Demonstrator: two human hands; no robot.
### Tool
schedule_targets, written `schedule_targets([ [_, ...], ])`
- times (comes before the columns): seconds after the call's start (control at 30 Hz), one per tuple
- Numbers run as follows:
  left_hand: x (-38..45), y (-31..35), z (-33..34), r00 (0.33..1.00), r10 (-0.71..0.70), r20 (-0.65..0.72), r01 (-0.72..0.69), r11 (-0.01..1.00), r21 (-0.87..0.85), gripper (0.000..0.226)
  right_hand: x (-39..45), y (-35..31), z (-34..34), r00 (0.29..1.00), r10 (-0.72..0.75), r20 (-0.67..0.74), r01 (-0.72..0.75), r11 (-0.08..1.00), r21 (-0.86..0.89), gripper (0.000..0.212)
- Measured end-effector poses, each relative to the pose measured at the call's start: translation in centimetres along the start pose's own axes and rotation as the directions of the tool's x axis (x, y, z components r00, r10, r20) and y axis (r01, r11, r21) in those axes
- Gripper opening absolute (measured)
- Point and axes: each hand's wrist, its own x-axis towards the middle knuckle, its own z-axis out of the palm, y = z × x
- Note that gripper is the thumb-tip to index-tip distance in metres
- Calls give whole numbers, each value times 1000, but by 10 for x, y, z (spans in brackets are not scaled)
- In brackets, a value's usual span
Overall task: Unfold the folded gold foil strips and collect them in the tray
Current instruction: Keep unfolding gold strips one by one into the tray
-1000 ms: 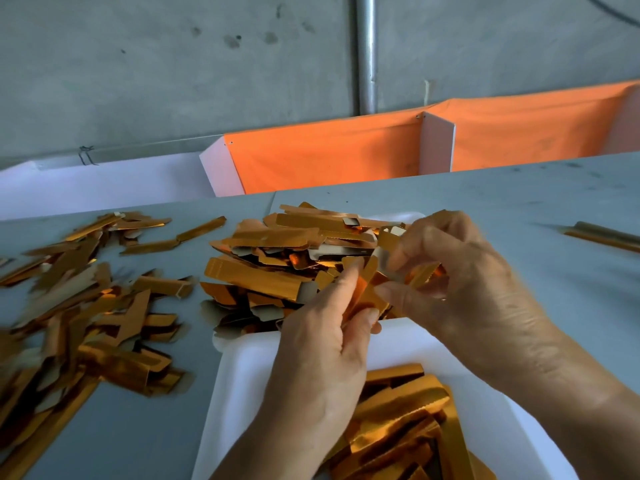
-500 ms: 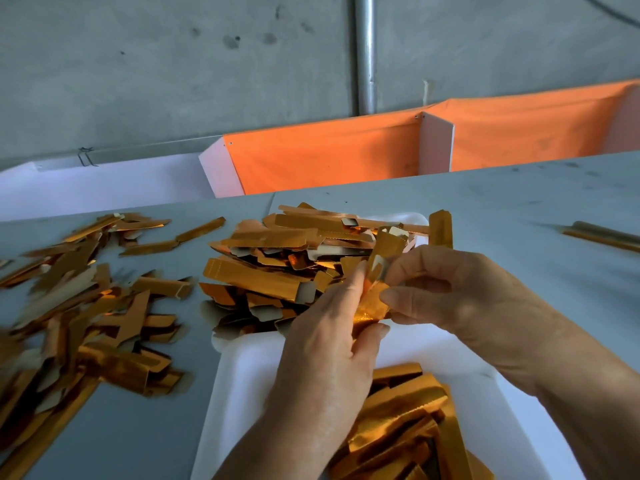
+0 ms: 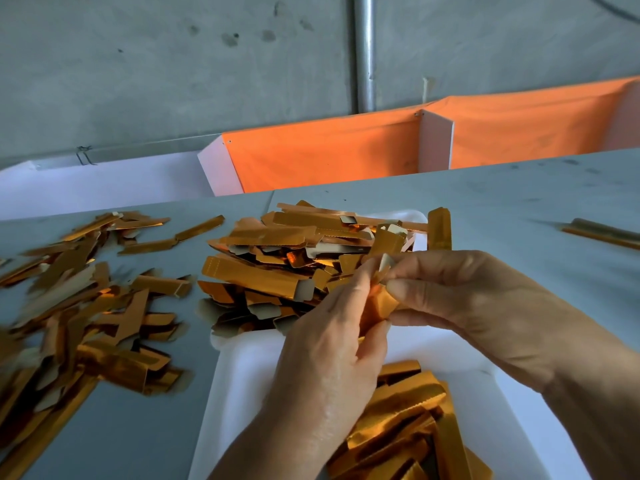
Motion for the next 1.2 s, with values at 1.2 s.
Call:
schedule_targets([
  [1.2, 3, 6, 0, 990, 14, 139, -20, 999, 36, 73, 1, 2, 1, 986, 121, -116, -97, 976, 197, 27],
])
